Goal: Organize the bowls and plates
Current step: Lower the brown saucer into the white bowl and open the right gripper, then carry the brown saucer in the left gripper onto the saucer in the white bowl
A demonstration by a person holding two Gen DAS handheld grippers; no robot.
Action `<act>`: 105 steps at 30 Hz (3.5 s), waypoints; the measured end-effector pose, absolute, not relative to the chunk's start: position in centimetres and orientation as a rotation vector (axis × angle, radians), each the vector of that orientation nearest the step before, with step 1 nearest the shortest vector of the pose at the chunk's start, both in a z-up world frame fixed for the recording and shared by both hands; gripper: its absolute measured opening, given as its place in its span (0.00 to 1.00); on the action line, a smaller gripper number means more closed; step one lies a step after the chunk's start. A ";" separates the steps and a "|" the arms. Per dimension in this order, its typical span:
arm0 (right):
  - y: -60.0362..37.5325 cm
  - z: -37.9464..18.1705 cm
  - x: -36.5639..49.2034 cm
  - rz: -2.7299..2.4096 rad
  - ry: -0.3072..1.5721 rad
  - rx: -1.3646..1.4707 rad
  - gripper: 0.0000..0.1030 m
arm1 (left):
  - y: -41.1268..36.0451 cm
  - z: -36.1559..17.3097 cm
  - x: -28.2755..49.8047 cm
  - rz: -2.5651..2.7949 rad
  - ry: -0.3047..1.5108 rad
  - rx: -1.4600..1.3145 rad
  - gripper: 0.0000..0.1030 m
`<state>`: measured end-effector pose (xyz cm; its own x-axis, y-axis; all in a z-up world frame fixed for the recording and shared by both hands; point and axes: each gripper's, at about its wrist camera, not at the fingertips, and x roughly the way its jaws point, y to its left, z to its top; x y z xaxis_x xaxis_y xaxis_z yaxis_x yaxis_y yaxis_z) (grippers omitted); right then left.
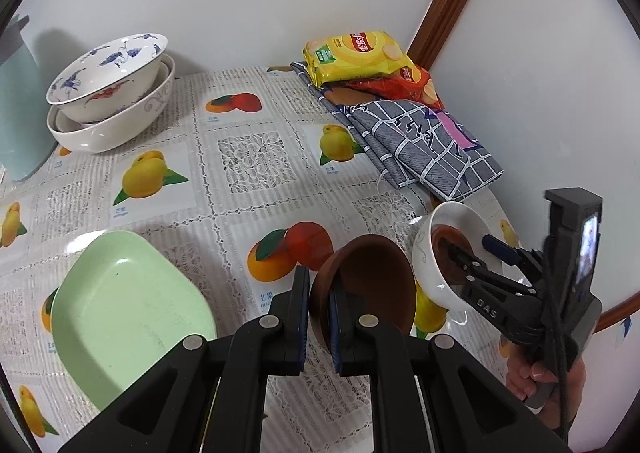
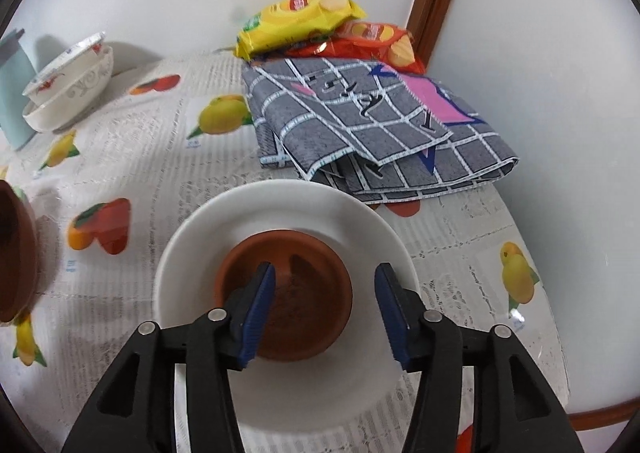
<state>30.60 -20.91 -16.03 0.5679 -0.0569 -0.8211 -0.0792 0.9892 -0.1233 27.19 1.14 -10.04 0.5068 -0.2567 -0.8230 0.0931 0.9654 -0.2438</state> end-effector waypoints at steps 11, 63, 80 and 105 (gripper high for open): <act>-23.3 -11.3 24.5 -0.003 0.886 -0.040 0.56 | 0.7 -7.9 23.6 -0.205 0.980 -0.171 0.09; -27.2 -4.8 13.2 -0.144 0.752 0.200 0.57 | -6.5 -6.8 24.0 -0.359 0.978 -0.103 0.09; -29.9 -7.9 16.9 -0.123 0.830 0.184 0.57 | -11.6 -11.0 29.9 -0.373 1.059 -0.107 0.09; -31.5 -11.4 20.0 -0.088 0.900 0.246 0.57 | -14.6 -15.0 33.8 -0.365 1.151 -0.084 0.11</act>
